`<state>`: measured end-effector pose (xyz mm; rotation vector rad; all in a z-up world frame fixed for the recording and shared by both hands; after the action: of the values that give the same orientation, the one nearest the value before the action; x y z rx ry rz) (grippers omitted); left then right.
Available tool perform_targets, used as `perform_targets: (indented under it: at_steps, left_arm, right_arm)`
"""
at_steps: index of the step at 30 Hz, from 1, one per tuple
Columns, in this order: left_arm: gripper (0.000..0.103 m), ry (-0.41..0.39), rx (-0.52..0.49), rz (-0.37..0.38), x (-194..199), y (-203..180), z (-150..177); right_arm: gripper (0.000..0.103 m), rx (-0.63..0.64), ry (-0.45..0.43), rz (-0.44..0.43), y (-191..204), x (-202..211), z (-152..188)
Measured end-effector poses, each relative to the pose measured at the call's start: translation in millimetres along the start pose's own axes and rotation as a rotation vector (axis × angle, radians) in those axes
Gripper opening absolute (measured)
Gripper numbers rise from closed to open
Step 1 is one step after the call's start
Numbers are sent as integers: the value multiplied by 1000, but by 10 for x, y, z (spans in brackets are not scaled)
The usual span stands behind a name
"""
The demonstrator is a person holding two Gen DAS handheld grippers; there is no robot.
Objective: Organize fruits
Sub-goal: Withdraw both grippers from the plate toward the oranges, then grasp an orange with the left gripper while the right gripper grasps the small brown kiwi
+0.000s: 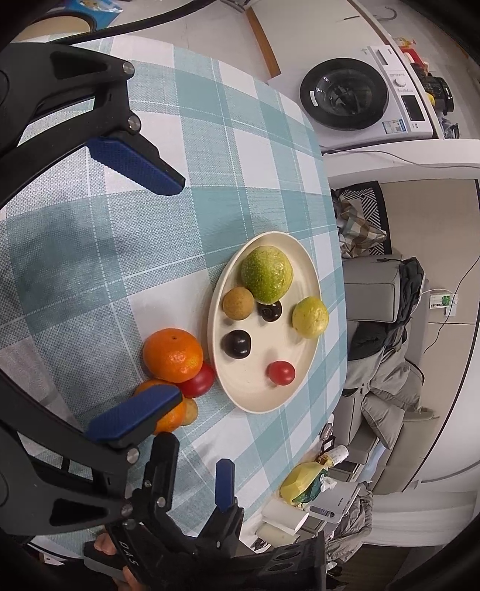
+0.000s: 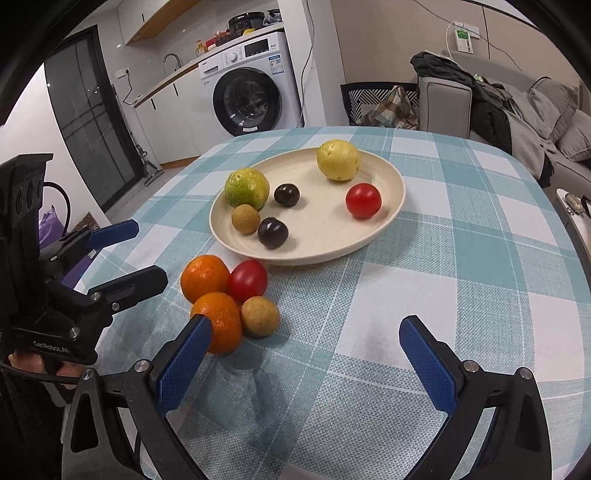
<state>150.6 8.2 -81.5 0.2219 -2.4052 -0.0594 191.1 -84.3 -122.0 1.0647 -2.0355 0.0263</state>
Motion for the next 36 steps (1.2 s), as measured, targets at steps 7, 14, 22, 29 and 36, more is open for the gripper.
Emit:
perform_targets:
  at_steps: [7,14,22,29,36]
  left_arm:
    - [102,8,-8,6,-10,-22,10]
    - [102,32,-43,43,5,-139,63]
    - [102,75,-89,106,6,-309,192]
    - [102,113,-135,173,79,-452,304]
    - [95,112,-170,178,92,-572,358]
  right_arm:
    - [103,29,28,-44,147,-74,58]
    - [103,83,68,-65,312,-139,131]
    - [103,159,130,-86,382,-114,217]
    - [103,116,152,-24,114,-68,235]
    - [88,68,118,29,-37,-88,167]
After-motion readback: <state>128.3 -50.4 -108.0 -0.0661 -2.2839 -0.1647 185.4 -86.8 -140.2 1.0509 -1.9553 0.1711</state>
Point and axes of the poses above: each gripper's, at about its wrist camera, not at the fingertips, and x roughly against the way its jaws point, y to its left, z to its underside, the point moved 10 cm from there along -x, roughly the way its jaws point, and after that the axes turned 12 degrees about -z, right-handed, at the moved point
